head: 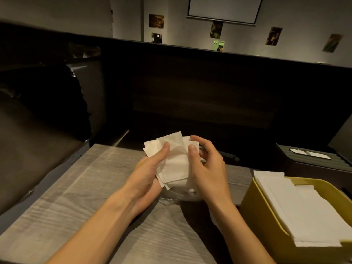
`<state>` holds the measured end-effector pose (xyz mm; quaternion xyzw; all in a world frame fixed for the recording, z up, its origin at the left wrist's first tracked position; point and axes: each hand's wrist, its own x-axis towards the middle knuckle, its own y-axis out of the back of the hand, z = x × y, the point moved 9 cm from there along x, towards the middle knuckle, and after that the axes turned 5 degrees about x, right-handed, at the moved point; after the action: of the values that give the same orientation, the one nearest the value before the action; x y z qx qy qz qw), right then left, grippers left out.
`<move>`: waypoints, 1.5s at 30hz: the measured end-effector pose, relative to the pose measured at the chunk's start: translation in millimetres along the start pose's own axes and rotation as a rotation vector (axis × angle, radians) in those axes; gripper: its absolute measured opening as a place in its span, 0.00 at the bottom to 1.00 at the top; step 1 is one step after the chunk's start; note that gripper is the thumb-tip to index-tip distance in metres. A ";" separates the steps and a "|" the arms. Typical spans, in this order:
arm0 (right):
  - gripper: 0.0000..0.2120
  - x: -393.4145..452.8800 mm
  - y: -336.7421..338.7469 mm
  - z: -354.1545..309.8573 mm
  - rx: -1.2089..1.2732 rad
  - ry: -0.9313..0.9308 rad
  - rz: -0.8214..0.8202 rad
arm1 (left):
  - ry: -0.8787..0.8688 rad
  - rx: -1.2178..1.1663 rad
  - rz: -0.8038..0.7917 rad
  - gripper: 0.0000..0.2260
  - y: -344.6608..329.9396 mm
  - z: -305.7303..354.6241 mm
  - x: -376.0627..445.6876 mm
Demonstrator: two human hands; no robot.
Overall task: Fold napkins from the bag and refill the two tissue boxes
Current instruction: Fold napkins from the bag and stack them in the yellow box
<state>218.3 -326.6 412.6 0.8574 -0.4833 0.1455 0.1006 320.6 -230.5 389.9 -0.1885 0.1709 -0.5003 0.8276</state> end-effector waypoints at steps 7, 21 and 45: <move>0.16 2.6 -0.2 3.8 0.039 -0.043 -0.022 | -0.018 0.097 -0.040 0.21 -0.8 -1.3 -1.2; 0.10 -2.9 20.6 -22.2 0.022 0.119 0.173 | -0.027 -0.102 0.180 0.20 23.2 3.4 2.6; 0.06 -4.9 7.3 -18.7 -0.262 0.116 0.100 | 0.078 0.141 -0.068 0.24 -12.7 -5.0 -14.1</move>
<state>206.8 -320.6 428.7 0.8020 -0.5335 0.1355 0.2321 302.4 -224.1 393.0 -0.1156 0.1611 -0.5458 0.8141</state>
